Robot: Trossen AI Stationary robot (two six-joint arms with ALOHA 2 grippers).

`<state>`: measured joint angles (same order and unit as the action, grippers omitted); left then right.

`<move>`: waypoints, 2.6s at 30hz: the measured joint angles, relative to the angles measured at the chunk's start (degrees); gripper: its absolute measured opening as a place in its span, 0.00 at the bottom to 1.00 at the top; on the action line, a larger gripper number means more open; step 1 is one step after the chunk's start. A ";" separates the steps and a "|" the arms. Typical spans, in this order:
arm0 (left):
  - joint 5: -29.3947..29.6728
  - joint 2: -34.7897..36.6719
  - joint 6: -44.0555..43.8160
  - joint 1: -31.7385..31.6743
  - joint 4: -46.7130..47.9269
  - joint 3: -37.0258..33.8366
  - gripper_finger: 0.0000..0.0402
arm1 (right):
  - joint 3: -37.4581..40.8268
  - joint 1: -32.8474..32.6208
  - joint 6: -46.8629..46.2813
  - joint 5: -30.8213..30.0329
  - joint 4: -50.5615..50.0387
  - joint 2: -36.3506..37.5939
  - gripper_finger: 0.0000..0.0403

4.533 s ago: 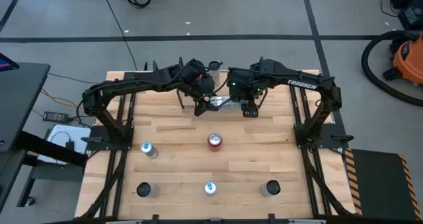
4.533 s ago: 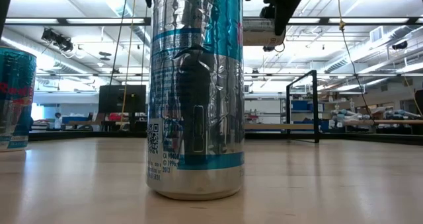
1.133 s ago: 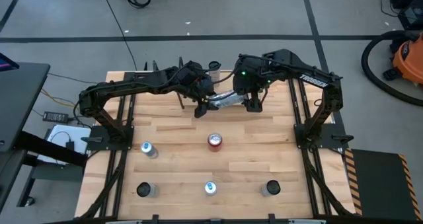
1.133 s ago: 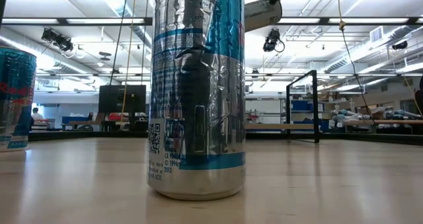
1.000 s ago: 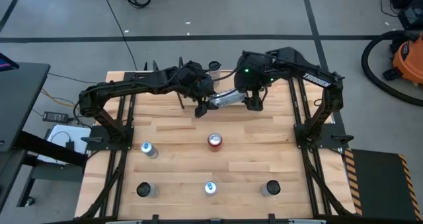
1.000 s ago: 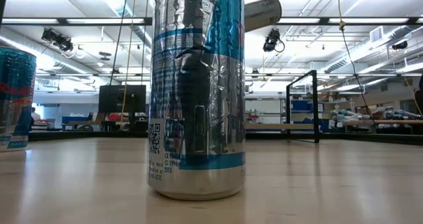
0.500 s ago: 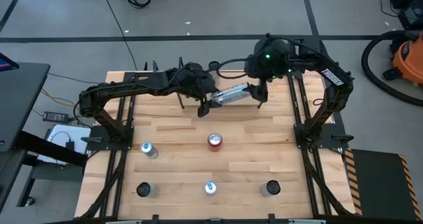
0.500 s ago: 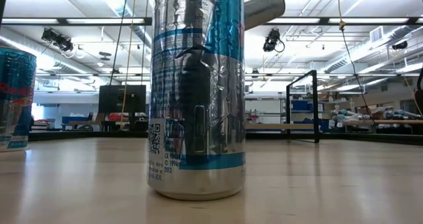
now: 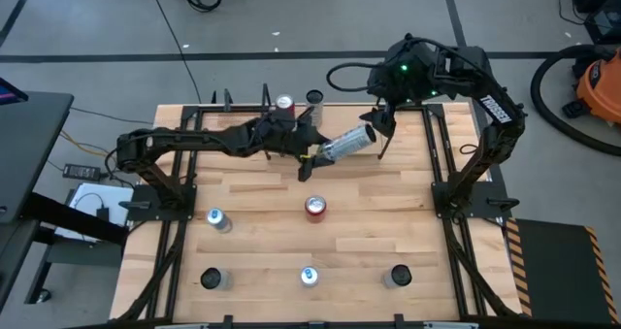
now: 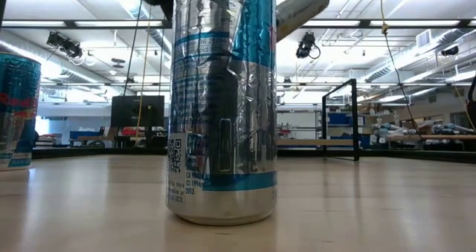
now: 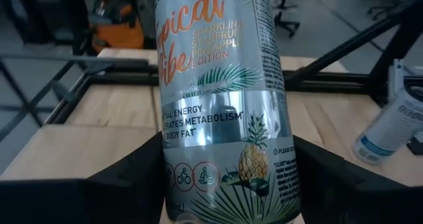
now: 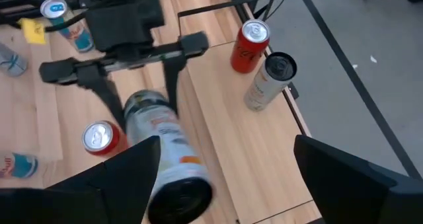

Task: Place canned beverage on shelf
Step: Put the white yellow soda can aligned with the other white yellow soda can on the shelf

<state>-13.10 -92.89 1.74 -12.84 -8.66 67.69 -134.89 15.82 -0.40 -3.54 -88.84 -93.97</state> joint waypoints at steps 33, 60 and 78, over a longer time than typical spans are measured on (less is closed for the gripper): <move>22.18 -1.74 7.18 4.76 -38.87 -17.97 0.64 | 0.20 -0.43 -24.00 2.00 5.38 -1.55 0.88; 30.68 -3.84 17.57 6.25 -43.70 -17.97 0.64 | 6.58 -0.32 -37.73 3.16 6.73 -1.55 0.88; 31.53 -3.89 18.62 6.25 -44.29 -17.93 0.64 | 6.56 -0.82 -32.59 7.71 5.05 -5.57 0.88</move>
<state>18.44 -96.77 20.36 -6.59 -52.96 49.76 -128.33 15.00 -33.00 4.16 -83.79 -99.55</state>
